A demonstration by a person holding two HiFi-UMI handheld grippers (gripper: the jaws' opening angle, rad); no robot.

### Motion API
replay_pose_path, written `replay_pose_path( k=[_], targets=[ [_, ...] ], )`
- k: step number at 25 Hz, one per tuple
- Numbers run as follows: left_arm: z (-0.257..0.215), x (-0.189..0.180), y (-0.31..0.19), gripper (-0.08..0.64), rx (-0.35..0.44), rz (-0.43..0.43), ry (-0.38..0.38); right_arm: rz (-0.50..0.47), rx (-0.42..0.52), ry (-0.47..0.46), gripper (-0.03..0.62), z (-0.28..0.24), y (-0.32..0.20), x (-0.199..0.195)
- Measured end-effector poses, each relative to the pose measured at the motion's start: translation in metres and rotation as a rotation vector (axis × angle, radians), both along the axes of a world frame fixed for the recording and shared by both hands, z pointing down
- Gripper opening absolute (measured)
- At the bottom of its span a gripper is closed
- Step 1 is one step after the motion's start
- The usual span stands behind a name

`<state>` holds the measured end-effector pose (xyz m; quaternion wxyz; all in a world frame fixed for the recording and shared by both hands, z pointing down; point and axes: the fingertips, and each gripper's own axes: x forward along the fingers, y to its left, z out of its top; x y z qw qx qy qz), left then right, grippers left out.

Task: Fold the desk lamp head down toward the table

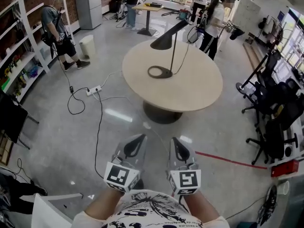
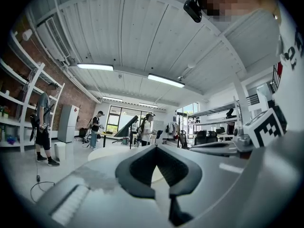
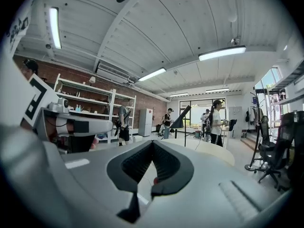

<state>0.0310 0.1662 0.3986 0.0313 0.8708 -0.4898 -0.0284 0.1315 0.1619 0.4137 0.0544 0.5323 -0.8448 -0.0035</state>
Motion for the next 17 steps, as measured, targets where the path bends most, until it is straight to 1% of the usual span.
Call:
replay_pose_path(
  k=[3,9,17],
  targets=[
    [0.002,0.0035,-0.0001,0.002,0.008,0.01,-0.023,0.0,-0.005,-0.009,0.008,0.0006,-0.0001,0.0015],
    [0.0032,0.0076,0.0059,0.003,0.011,0.022,-0.041,-0.005,0.001,-0.031,0.008,-0.0041,0.0008,0.0007],
    [0.0017,0.0049,0.001,0.002,0.007,-0.004,-0.04,-0.032,-0.011,-0.006,0.008,-0.0015,-0.0041,0.0003]
  ],
)
